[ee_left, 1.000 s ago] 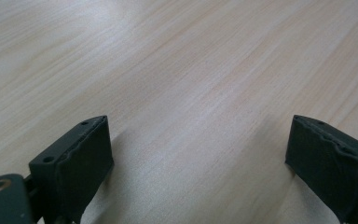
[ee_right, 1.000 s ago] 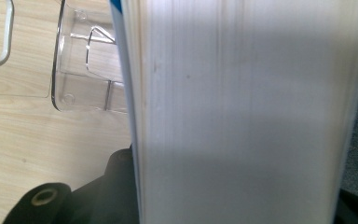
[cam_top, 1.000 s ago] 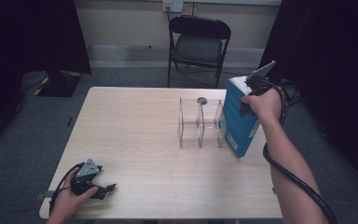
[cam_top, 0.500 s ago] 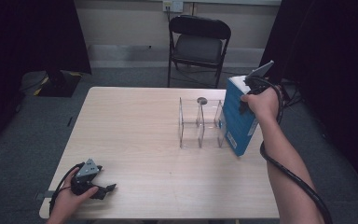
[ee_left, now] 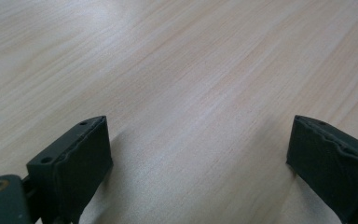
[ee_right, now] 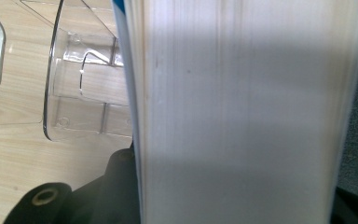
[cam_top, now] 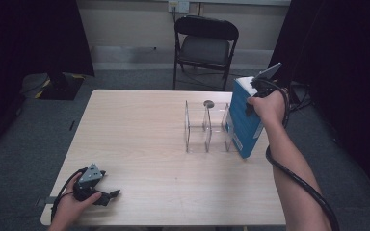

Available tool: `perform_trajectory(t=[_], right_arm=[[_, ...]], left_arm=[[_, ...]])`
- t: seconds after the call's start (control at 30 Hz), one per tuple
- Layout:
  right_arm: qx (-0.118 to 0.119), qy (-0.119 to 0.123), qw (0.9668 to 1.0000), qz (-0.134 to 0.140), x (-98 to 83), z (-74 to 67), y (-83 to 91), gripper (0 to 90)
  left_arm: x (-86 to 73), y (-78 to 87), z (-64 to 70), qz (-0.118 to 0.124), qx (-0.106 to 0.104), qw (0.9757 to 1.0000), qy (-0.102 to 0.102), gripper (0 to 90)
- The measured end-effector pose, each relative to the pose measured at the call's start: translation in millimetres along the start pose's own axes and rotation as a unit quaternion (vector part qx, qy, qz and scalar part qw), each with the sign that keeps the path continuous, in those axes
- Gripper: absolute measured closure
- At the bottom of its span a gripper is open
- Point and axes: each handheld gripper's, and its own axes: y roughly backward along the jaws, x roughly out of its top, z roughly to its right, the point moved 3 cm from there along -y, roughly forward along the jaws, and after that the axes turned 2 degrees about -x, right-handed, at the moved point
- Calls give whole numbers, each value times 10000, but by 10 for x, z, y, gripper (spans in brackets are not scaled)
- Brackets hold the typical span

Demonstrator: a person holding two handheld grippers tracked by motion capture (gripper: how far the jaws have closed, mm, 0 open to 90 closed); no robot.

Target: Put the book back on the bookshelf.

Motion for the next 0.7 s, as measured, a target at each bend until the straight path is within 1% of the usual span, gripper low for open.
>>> perform_trajectory(t=[0.03,0.07,0.1,0.23,0.33,0.4,0.47,0.53,0.57,0.6,0.7], right_arm=[[14,7,10000,20,1,-1,-9,615],[4,8,10000,17,1,-1,-14,615],[16,-17,10000,78,2,5,-25,615],[19,-101,9997,238,-16,12,-82,615],[121,-115,9994,310,-36,18,-100,612],[104,-74,9994,310,-41,9,-97,608],[152,-94,9994,302,-39,14,-98,598],[137,-116,9993,319,-36,15,-75,590],[155,-113,9993,311,-39,15,-66,583],[190,-160,9991,346,-40,20,-48,579],[179,-112,9992,345,-49,23,-1,558]], left_arm=[[0,-1,2,4,-6,10000,7,57],[0,1,-3,-4,1,10000,-28,56],[1,3,-8,-13,8,10000,-67,56],[1,7,-7,-35,13,10000,-71,57],[1,6,-6,-33,13,10000,-70,56],[1,6,-6,-36,13,10000,-75,55],[1,6,-6,-36,12,10000,-73,55],[1,6,-6,-33,11,10000,-71,55],[1,6,-7,-37,13,10000,-74,55],[1,6,-6,-36,11,10000,-73,55],[1,6,-6,-38,11,10000,-75,55]])
